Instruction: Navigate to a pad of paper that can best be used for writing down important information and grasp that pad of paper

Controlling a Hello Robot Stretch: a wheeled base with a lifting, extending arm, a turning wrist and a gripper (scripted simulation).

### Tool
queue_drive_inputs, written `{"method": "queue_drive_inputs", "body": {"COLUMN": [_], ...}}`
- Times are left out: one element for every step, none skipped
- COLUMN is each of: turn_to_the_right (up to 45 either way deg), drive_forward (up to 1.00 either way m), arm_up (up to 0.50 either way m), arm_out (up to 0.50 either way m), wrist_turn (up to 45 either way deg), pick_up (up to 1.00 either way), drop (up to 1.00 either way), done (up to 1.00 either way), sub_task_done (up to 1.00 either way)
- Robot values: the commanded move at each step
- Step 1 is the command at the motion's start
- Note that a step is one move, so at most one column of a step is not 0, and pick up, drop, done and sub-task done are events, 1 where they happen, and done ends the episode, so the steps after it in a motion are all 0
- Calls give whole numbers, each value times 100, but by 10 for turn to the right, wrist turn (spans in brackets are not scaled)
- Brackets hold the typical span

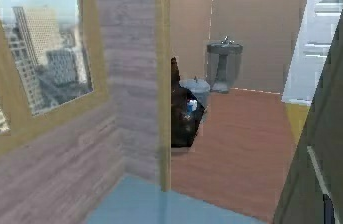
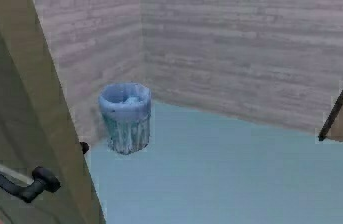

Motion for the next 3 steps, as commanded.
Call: {"method": "queue_drive_inputs", "body": {"turn_to_the_right": [0,150,0], "drive_forward": [20,0,100], "arm_up": [0,0,0], "arm_out": [0,0,0], "wrist_turn": [0,0,0], "pick_up": [0,0,0], "drop": [0,0,0], "done": [0,0,0], "sub_task_done": [0,0,0]}}
